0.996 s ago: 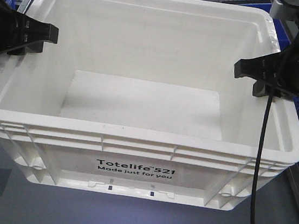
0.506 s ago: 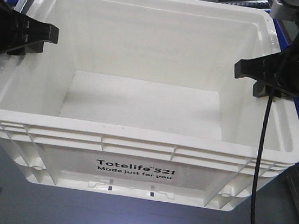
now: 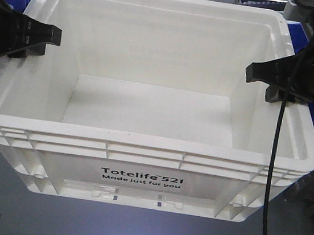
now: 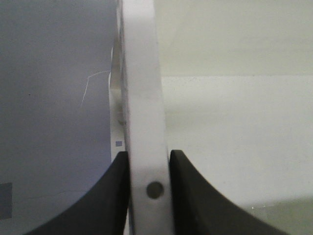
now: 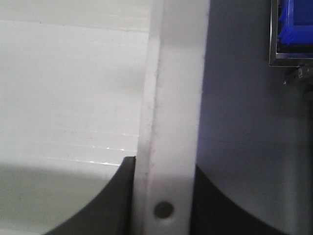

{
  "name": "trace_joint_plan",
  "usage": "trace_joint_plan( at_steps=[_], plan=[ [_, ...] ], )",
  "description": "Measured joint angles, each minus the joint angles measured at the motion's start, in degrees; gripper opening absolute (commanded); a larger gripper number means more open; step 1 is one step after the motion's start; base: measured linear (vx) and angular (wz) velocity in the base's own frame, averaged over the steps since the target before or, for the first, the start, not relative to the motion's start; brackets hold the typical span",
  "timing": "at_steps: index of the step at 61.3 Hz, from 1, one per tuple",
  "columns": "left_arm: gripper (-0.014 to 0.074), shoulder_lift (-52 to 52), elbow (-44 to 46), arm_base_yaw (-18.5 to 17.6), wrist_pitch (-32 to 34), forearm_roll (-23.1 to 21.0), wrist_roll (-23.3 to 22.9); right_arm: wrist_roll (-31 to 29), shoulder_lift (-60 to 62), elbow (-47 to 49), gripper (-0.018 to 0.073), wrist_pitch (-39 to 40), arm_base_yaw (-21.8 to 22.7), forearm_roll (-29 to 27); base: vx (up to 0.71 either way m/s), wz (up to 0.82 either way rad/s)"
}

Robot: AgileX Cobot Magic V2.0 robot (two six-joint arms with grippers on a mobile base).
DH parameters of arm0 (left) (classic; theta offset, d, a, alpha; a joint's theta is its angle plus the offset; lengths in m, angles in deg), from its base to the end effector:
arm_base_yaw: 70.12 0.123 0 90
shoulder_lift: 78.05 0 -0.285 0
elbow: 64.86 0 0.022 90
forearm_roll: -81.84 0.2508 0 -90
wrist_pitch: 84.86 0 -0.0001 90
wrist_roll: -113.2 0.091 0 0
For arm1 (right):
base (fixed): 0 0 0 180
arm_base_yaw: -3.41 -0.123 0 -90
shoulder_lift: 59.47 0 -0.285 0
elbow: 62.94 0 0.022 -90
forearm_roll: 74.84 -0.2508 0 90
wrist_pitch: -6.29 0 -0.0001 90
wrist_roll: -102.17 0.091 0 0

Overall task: Move bin from left to right shelf
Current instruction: 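Keep the crate gripped by both rims as the base turns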

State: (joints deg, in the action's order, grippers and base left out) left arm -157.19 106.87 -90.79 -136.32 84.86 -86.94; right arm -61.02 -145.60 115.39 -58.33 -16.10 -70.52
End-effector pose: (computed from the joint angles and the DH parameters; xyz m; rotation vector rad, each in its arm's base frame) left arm 0.2405 -0.0867 0.3677 0.0325 2.4385 -0.2578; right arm 0.2590 0.0852 0.3585 -0.0834 2.6578 0.1073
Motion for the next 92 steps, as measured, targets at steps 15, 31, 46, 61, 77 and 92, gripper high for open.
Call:
trace_joint_plan(
  at_steps=[15,31,46,61,77,92],
  plan=[
    [0.0099,0.0,0.0,0.0,0.0,-0.2,0.0,0.1,0.1,0.0,0.0024,-0.9,0.0,-0.1,0.25,0.08],
    [0.0099,0.0,0.0,-0.1,0.0,-0.2,0.0,0.2,0.1,0.0,0.0024,-1.1,0.0,-0.2,0.31,0.09],
    [0.0099,0.0,0.0,-0.2,0.0,-0.2,0.0,0.2,0.1,0.0,0.0024,-1.4,0.0,-0.2,0.37,0.12],
    [0.0099,0.0,0.0,-0.2,0.0,-0.2,0.0,0.2,0.1,0.0,0.0024,-1.8,0.0,-0.2,0.40,0.16],
    [0.0099,0.0,0.0,-0.2,0.0,0.0,0.0,0.2,0.1,0.0,0.0024,-1.5,0.0,-0.4,0.34,0.05],
    [0.0099,0.0,0.0,-0.2,0.0,0.0,0.0,0.2,0.1,0.0,0.0024,-1.7,0.0,-0.3,0.27,-0.16]
  ],
)
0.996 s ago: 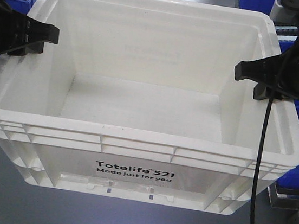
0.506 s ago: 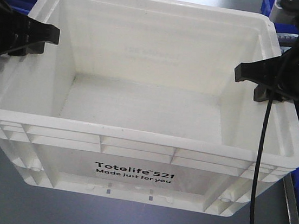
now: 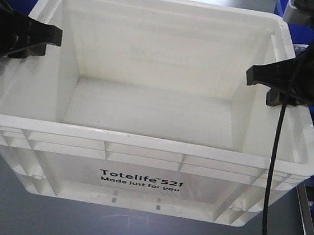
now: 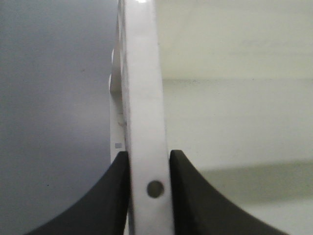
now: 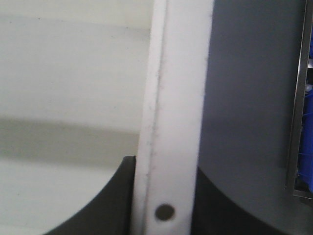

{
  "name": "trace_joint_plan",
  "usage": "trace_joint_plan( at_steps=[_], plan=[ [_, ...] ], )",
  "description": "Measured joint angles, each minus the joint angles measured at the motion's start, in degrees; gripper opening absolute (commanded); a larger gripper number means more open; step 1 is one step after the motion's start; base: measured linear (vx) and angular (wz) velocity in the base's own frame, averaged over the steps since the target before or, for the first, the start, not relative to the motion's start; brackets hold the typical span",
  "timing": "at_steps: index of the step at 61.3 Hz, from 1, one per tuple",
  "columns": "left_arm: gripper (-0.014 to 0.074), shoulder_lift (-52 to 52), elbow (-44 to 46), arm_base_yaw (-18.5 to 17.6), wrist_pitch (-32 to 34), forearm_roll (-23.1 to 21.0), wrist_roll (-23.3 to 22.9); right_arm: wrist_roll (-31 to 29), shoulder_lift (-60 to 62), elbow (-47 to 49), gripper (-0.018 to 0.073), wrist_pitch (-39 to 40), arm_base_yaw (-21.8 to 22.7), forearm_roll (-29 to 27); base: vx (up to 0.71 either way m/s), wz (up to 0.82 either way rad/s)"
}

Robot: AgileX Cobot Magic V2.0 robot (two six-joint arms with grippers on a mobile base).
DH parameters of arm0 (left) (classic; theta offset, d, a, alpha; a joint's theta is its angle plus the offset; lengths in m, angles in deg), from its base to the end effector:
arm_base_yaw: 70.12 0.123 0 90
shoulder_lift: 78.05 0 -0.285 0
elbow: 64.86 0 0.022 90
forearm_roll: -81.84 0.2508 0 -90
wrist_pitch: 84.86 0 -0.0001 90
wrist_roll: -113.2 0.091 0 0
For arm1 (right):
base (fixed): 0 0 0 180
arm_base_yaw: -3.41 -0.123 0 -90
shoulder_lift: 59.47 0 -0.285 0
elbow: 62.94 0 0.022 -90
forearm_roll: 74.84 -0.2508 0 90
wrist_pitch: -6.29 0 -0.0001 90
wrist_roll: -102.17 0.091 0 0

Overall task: Move bin from left to right shelf
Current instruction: 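Keep the crate gripped by both rims as the base turns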

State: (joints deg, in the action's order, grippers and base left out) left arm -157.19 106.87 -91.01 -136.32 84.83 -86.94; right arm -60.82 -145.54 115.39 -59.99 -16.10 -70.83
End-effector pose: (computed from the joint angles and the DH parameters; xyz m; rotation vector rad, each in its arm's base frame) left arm 0.2402 -0.0877 0.3677 0.0369 2.4388 -0.2601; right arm 0.2564 0.0847 0.3576 -0.0766 2.6864 0.1042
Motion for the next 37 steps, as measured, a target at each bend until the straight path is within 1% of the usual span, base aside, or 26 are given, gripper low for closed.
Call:
trace_joint_plan(
  at_steps=[16,37],
  plan=[
    [0.0099,0.0,0.0,0.0,0.0,-0.2,0.0,0.0,0.0,0.0,0.0024,-0.3,0.0,0.0,0.26,-0.15],
    [0.0099,0.0,0.0,0.0,0.0,-0.2,0.0,0.0,0.0,0.0,0.0024,-0.3,0.0,0.0,0.27,-0.02]
  ],
)
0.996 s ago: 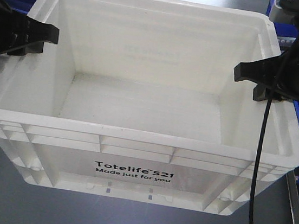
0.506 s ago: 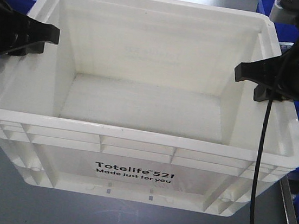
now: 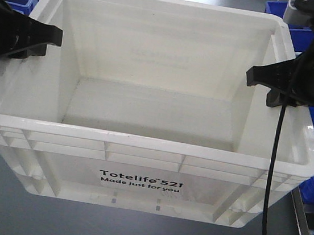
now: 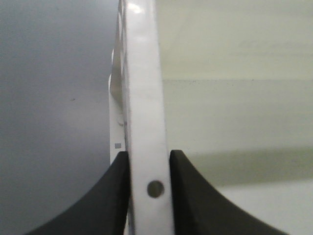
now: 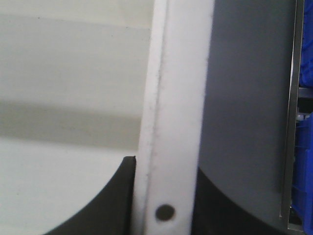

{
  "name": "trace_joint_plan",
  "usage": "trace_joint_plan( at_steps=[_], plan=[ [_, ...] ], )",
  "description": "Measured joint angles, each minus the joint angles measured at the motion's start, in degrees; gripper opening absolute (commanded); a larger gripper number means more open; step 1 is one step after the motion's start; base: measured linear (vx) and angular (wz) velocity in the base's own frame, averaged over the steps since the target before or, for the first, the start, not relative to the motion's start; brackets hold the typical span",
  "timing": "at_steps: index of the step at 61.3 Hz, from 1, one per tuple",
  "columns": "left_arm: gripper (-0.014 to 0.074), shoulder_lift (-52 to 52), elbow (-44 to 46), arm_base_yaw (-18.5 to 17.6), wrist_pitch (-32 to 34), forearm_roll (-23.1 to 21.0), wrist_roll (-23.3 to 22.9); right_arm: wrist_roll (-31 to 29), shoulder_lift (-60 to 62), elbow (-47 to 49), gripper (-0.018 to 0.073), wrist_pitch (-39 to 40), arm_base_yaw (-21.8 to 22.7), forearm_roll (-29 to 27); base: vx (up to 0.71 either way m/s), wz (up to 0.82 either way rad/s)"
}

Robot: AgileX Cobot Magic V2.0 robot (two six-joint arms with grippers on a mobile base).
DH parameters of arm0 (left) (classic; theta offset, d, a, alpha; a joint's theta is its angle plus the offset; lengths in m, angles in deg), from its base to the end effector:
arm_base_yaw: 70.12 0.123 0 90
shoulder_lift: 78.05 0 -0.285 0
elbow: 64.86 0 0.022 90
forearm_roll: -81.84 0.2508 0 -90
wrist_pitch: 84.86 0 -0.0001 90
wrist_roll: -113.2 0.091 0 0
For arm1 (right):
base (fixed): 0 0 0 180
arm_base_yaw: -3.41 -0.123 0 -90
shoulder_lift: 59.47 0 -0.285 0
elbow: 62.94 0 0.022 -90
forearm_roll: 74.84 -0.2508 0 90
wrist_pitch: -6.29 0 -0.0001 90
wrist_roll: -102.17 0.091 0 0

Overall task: Move bin from left to right shelf
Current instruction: 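Keep the crate gripped by both rims as the base turns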

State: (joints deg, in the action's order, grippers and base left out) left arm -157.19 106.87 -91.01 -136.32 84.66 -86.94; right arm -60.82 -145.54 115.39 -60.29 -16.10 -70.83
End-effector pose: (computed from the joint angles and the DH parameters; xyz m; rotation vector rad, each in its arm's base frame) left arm 0.2401 -0.0879 0.3677 0.0358 2.4395 -0.2636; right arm 0.2560 0.0845 0.3574 -0.0765 2.6915 0.1020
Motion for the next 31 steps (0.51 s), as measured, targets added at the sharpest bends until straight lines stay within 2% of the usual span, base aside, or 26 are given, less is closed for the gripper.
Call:
trace_joint_plan(
  at_steps=[31],
  plan=[
    [0.0099,0.0,0.0,0.0,0.0,0.0,0.0,0.0,0.0,0.0,0.0024,-0.1,0.0,0.0,0.26,-0.02]
  ],
)
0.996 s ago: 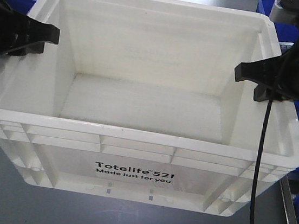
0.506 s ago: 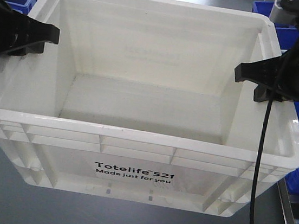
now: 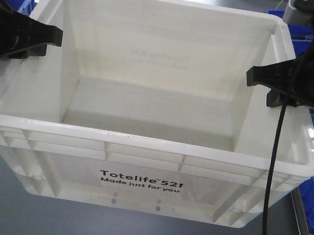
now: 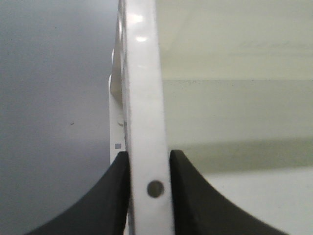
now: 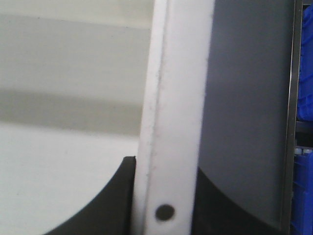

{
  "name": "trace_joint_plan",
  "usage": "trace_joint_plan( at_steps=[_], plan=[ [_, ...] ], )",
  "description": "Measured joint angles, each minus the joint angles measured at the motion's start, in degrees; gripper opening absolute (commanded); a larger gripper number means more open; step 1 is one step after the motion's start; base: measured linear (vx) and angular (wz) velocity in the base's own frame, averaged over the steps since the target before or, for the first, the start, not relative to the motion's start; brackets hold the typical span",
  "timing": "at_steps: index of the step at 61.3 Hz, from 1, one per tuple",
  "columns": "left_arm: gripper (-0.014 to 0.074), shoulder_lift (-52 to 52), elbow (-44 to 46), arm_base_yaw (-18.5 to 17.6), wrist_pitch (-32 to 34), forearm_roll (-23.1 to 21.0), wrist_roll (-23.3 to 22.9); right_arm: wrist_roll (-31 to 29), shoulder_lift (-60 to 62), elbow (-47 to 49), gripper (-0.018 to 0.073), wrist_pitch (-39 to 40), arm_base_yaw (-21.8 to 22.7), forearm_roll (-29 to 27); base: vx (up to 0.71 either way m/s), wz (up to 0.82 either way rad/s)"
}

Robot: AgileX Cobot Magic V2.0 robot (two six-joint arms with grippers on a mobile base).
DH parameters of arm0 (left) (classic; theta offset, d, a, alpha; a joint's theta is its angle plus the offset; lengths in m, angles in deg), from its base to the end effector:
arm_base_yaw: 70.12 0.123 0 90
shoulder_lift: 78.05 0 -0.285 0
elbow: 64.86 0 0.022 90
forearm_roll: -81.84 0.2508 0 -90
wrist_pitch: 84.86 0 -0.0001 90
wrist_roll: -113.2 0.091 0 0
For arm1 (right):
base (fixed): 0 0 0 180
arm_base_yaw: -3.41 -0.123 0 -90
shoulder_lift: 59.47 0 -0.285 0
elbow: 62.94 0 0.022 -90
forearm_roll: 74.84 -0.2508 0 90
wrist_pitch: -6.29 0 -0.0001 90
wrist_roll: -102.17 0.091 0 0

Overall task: Move bin from left to right shelf
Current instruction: 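Keep the crate gripped by both rims as the base turns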

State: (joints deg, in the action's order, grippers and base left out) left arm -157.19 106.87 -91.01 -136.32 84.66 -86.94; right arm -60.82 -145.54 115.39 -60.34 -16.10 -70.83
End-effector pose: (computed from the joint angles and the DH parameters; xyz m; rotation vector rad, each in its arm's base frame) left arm 0.2401 -0.0879 0.3677 0.0358 2.4395 -0.2636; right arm 0.2559 0.0845 0.3573 -0.0765 2.6923 0.1017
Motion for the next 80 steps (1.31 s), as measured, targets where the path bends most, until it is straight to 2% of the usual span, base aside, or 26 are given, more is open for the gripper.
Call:
trace_joint_plan(
  at_steps=[80],
  plan=[
    [0.0099,0.0,0.0,0.0,0.0,0.0,0.0,0.0,0.0,0.0,0.0024,0.1,0.0,0.0,0.26,-0.06]
  ],
)
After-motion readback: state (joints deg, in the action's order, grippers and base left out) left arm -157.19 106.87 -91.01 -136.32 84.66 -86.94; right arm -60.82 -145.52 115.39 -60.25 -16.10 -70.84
